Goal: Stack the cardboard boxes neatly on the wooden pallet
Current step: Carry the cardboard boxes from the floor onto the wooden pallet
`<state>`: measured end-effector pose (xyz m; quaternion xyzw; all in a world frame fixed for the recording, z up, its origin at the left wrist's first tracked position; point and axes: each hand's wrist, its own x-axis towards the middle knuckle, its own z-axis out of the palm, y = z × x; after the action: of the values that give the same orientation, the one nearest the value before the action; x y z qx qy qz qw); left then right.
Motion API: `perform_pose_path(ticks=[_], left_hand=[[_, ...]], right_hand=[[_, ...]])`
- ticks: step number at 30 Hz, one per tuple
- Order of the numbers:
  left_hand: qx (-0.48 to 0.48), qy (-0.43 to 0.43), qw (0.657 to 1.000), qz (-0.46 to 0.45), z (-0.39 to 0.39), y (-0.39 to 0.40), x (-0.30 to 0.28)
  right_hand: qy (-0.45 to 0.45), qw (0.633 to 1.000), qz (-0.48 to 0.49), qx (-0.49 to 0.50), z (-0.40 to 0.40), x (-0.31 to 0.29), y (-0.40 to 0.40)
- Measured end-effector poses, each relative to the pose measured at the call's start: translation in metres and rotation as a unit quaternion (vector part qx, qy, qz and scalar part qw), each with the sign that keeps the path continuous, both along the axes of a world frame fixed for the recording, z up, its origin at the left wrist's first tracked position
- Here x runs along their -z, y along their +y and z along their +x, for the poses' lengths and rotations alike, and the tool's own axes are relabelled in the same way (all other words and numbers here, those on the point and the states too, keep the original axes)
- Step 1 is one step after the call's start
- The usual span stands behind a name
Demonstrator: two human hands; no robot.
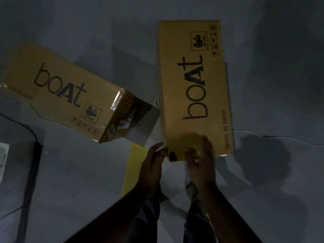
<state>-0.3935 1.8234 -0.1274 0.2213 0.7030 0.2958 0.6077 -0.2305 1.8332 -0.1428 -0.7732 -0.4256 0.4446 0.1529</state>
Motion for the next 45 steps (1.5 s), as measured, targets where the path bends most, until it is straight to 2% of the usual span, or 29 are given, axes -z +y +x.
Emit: perform_pose_path(ticks=[2,5,10,13,14,15,16,18,20,22,24,27,30,34,39,45], left_hand=[[0.047,-0.075,0.996,-0.008,0.020,0.002,-0.003],[0.063,-0.094,0.994,-0.012,0.043,0.026,0.008],[0.113,-0.012,0.993,-0.017,0.057,0.055,0.062],[0.096,0.040,0.987,-0.125,0.069,0.068,0.086],[0.089,0.029,0.981,-0.168,0.072,0.070,0.094],[0.068,-0.018,0.978,-0.195,0.075,0.072,0.101],[0.048,-0.074,0.976,-0.197,0.078,0.071,0.111],[0.080,-0.123,0.975,-0.168,0.086,0.069,0.115],[0.094,-0.116,0.981,-0.128,0.096,0.065,0.110],[0.035,-0.088,0.992,-0.087,0.101,0.057,0.099],[-0.025,-0.039,0.997,-0.061,0.095,0.051,0.072],[-0.028,0.019,0.998,-0.052,0.083,0.048,0.018],[-0.034,0.038,0.998,-0.036,0.076,0.046,-0.060],[-0.028,0.012,0.999,-0.012,0.072,0.030,-0.170],[-0.001,0.039,0.999,0.002,0.086,-0.009,-0.296],[0.095,0.024,0.994,0.050,0.086,-0.052,-0.385]], right_hand=[[-0.076,0.997,-0.003,-0.011,0.019,-0.002,-0.001],[-0.139,0.987,-0.007,-0.079,0.044,0.001,-0.004],[-0.116,0.991,0.039,-0.046,0.087,0.017,0.001],[-0.087,0.994,0.054,0.030,0.119,0.024,0.006],[-0.076,0.994,0.063,0.055,0.131,0.026,0.007],[-0.065,0.993,0.067,0.075,0.141,0.026,0.009],[-0.056,0.993,0.067,0.085,0.149,0.027,0.010],[-0.048,0.992,0.066,0.091,0.162,0.029,0.012],[-0.019,0.991,0.070,0.114,0.170,0.027,0.017],[0.036,0.984,0.091,0.150,0.174,0.019,0.023],[0.054,0.980,0.111,0.157,0.175,0.000,0.028],[0.103,0.973,0.104,0.181,0.176,-0.048,0.028],[0.172,0.952,0.087,0.237,0.171,-0.112,0.022],[0.204,0.932,0.083,0.287,0.171,-0.208,-0.009],[0.167,0.905,0.091,0.382,0.166,-0.317,-0.077],[0.092,0.851,0.154,0.494,0.137,-0.414,-0.160]])
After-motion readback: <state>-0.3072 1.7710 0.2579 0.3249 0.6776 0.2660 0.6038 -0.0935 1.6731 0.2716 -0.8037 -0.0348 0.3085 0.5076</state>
